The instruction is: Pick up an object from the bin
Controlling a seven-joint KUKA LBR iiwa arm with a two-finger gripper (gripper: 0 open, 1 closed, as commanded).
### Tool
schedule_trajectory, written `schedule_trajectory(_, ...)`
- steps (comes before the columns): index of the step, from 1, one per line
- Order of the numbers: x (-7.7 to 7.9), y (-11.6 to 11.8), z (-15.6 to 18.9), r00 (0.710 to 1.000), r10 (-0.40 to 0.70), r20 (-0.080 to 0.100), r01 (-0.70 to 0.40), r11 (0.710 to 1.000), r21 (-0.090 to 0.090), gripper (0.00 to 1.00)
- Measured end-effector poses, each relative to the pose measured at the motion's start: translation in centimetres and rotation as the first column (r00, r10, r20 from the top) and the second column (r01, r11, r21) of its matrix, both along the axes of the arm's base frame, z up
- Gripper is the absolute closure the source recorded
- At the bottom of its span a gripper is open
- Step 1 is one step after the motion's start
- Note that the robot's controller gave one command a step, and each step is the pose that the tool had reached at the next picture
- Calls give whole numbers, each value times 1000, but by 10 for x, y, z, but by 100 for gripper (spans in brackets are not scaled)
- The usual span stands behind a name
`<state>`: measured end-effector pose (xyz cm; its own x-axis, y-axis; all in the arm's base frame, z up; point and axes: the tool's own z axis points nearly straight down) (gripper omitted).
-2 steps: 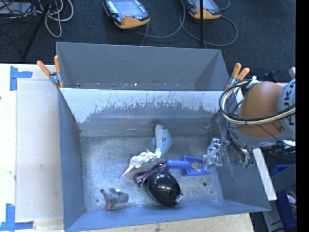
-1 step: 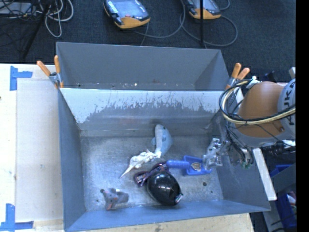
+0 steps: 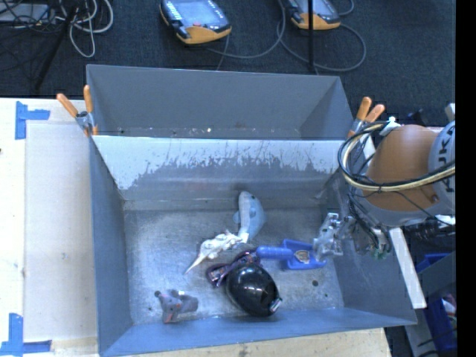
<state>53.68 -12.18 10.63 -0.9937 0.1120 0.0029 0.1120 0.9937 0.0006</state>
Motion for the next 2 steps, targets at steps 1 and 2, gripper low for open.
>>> schedule_trajectory(1, 7, -3, 39, 997, 79, 9, -79, 997, -3, 100)
schedule_trajectory(2, 6, 2, 58, 992, 127, -3, -127, 992, 2, 100)
